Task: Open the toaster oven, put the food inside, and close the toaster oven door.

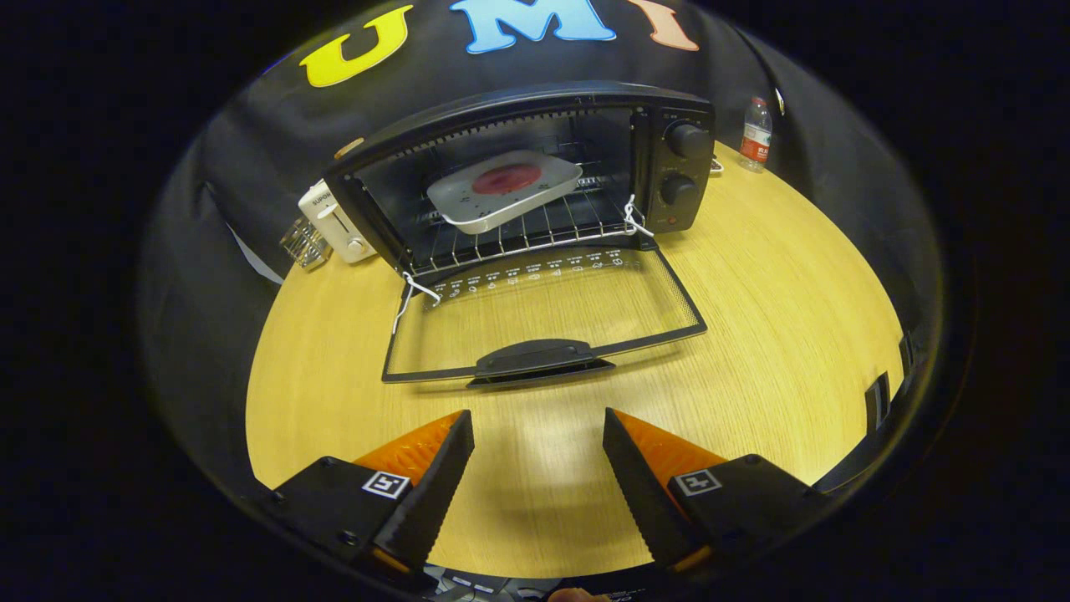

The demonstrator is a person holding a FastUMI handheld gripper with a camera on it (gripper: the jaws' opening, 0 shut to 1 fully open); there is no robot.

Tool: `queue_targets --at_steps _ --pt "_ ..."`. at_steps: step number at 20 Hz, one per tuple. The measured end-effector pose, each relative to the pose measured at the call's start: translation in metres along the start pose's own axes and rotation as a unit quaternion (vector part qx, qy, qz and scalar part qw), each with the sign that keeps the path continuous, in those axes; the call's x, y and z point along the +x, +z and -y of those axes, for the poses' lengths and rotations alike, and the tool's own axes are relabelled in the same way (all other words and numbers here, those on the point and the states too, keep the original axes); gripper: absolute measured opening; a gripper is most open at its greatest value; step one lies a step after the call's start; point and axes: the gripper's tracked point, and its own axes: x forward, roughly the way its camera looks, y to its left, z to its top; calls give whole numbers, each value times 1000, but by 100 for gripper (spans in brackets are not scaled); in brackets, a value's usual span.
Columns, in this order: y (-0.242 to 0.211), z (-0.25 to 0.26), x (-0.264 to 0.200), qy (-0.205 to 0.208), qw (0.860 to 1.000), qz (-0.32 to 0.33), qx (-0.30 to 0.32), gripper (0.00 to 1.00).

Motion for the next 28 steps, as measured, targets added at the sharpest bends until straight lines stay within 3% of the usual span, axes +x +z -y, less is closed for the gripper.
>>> queue_targets --at_steps 3,22,28 --pt "-4 9 6 -21 1000 -16 -10 99" --pt "4 13 44 -50 997 -44 -24 99" --pt "24 5 33 -42 998 -6 -49 99"
